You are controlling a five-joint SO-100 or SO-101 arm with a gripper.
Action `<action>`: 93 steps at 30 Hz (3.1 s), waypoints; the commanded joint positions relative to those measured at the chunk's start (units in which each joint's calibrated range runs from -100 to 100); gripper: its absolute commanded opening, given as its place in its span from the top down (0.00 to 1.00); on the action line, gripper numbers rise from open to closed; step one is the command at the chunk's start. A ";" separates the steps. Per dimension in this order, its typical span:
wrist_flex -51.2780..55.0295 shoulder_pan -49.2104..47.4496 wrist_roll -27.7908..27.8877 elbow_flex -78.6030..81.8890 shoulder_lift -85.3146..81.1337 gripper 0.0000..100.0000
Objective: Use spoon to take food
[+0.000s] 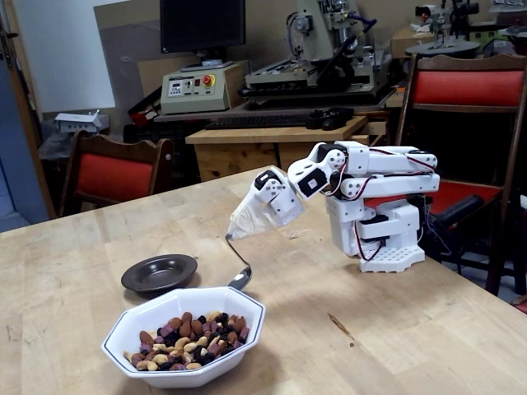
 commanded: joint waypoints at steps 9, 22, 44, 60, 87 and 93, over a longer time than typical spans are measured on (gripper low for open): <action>2.49 0.12 0.05 0.43 -0.26 0.96; 2.49 0.12 0.24 0.43 -0.26 0.96; -6.76 0.34 0.15 -9.57 -0.26 0.96; -7.47 0.19 0.29 -22.75 0.25 0.96; -7.31 -13.66 0.39 -32.31 0.51 0.96; -7.31 -18.92 0.39 -32.22 1.62 0.96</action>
